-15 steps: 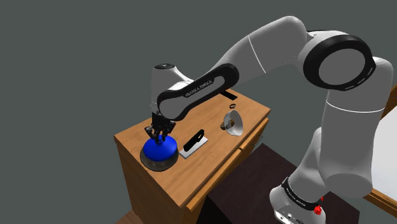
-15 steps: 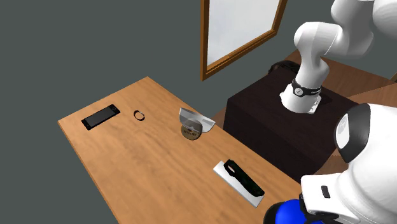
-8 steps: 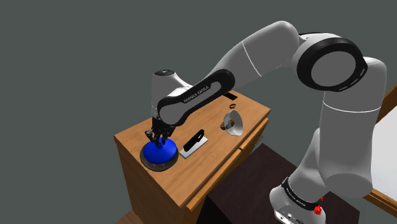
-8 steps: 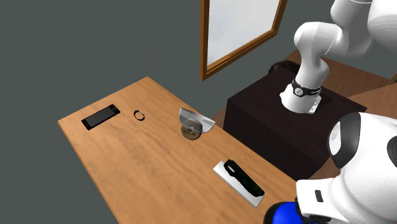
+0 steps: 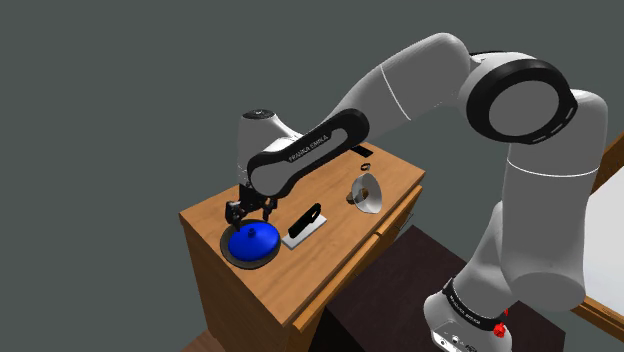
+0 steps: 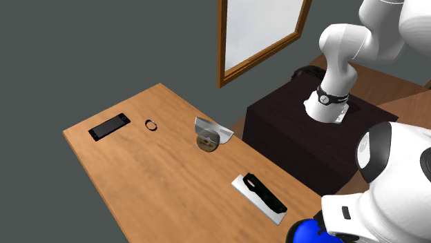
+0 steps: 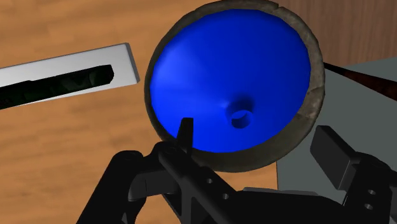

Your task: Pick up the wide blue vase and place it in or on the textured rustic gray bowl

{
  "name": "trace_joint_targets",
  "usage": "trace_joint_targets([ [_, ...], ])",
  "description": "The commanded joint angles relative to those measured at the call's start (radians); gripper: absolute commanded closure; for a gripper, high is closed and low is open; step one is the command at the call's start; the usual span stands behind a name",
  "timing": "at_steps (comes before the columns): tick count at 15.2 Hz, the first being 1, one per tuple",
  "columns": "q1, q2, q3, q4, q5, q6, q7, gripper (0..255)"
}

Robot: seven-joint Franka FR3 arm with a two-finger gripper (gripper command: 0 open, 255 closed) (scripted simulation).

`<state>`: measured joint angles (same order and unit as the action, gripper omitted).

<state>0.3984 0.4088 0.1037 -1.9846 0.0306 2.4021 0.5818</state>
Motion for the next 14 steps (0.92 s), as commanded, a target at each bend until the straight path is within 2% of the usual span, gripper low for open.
trace_joint_targets([
  [1, 0.0, 0.0, 0.0, 0.0, 0.0, 0.0, 0.0, 0],
  [2, 0.0, 0.0, 0.0, 0.0, 0.0, 0.0, 0.0, 0],
  [6, -0.008, -0.083, 0.002, 0.021, 0.007, -0.103, -0.004, 0],
  [14, -0.008, -0.083, 0.002, 0.021, 0.007, -0.103, -0.004, 0],
])
